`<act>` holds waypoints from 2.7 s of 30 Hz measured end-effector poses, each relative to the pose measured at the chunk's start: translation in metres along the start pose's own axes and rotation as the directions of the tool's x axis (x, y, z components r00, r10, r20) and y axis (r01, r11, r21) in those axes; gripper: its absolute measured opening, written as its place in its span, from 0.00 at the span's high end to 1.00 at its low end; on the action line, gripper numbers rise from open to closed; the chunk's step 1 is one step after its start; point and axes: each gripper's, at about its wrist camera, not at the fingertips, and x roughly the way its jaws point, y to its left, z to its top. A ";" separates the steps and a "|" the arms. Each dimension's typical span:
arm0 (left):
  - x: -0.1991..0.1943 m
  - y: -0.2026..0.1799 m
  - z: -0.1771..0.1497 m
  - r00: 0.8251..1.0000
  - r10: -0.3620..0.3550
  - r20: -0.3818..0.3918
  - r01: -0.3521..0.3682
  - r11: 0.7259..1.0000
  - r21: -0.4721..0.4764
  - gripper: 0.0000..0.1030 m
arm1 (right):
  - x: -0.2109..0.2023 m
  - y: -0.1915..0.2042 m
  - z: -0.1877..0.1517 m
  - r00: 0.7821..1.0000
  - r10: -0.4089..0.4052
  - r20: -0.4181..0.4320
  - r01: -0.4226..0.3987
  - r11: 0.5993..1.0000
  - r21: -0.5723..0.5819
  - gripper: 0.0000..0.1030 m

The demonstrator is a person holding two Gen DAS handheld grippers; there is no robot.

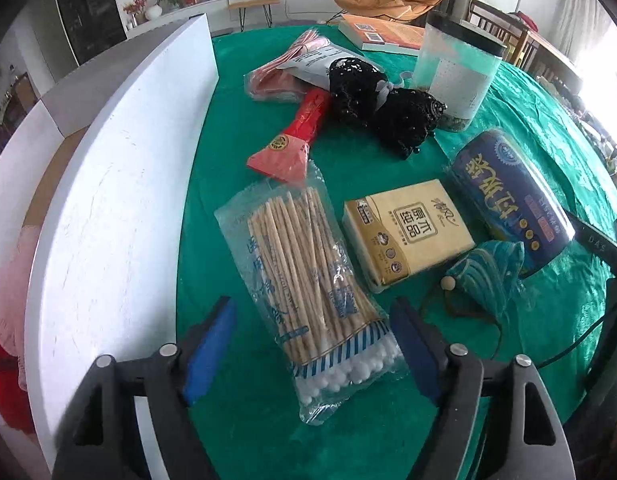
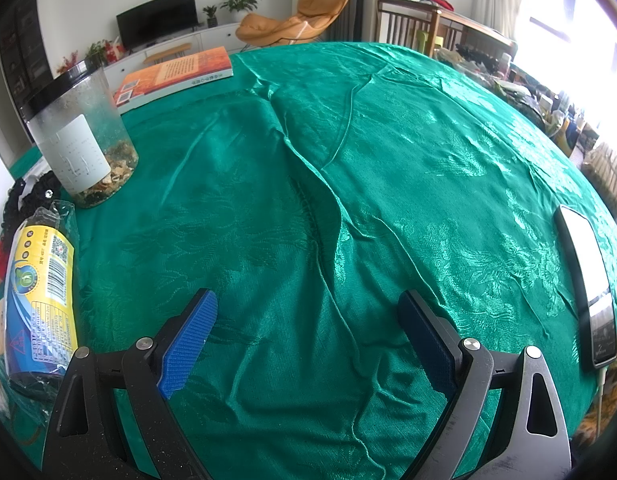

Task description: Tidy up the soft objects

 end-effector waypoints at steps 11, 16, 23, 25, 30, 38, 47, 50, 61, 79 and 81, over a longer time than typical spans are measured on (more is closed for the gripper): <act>0.010 -0.004 -0.010 0.999 -0.040 -0.028 0.039 0.998 -0.042 0.22 | 0.001 0.000 0.000 1.000 0.000 0.000 0.000 1.000 -0.001 0.10; 0.012 -0.007 -0.011 0.999 -0.031 -0.023 0.030 0.999 -0.029 0.21 | 0.003 -0.002 0.001 1.000 0.000 0.000 0.000 1.000 -0.002 0.09; 0.006 0.005 -0.010 0.997 -0.080 -0.006 0.079 0.994 -0.081 0.34 | -0.027 0.001 0.003 0.984 0.163 -0.079 -0.164 0.986 -0.013 0.12; 0.006 0.007 -0.009 0.997 -0.082 0.008 0.082 0.993 -0.090 0.39 | -0.051 -0.002 0.019 0.948 0.313 -0.052 -0.312 0.950 0.022 0.11; 0.003 0.010 -0.007 0.995 -0.096 0.021 0.098 0.991 -0.089 0.59 | -0.077 0.080 0.044 0.811 0.541 -0.220 -0.574 0.808 -0.129 0.11; -0.018 0.020 0.004 0.985 -0.152 0.085 0.163 0.977 -0.140 0.70 | -0.030 0.089 0.047 0.828 0.393 -0.400 -0.481 0.865 -0.144 0.49; -0.059 0.029 0.038 0.964 -0.203 0.174 0.233 0.957 -0.173 0.70 | -0.043 0.014 0.164 0.935 0.347 -0.079 -0.346 0.938 0.027 0.49; -0.080 0.044 0.047 0.954 -0.211 0.214 0.253 0.948 -0.192 0.70 | -0.052 0.033 0.187 0.938 0.343 -0.046 -0.345 0.938 -0.028 0.49; -0.153 0.171 -0.006 0.965 0.068 0.255 0.014 0.952 -0.307 0.68 | -0.196 0.223 0.105 0.592 0.772 -0.231 -0.805 0.556 -0.206 0.48; -0.157 0.139 -0.029 0.928 0.061 0.367 0.061 0.948 -0.313 0.00 | -0.130 0.164 -0.048 0.883 0.465 -0.069 -0.457 0.814 -0.358 0.24; -0.155 0.121 -0.026 0.931 0.033 0.365 0.072 0.960 -0.271 0.00 | -0.112 0.154 -0.060 0.906 0.411 -0.098 -0.416 0.828 -0.375 0.24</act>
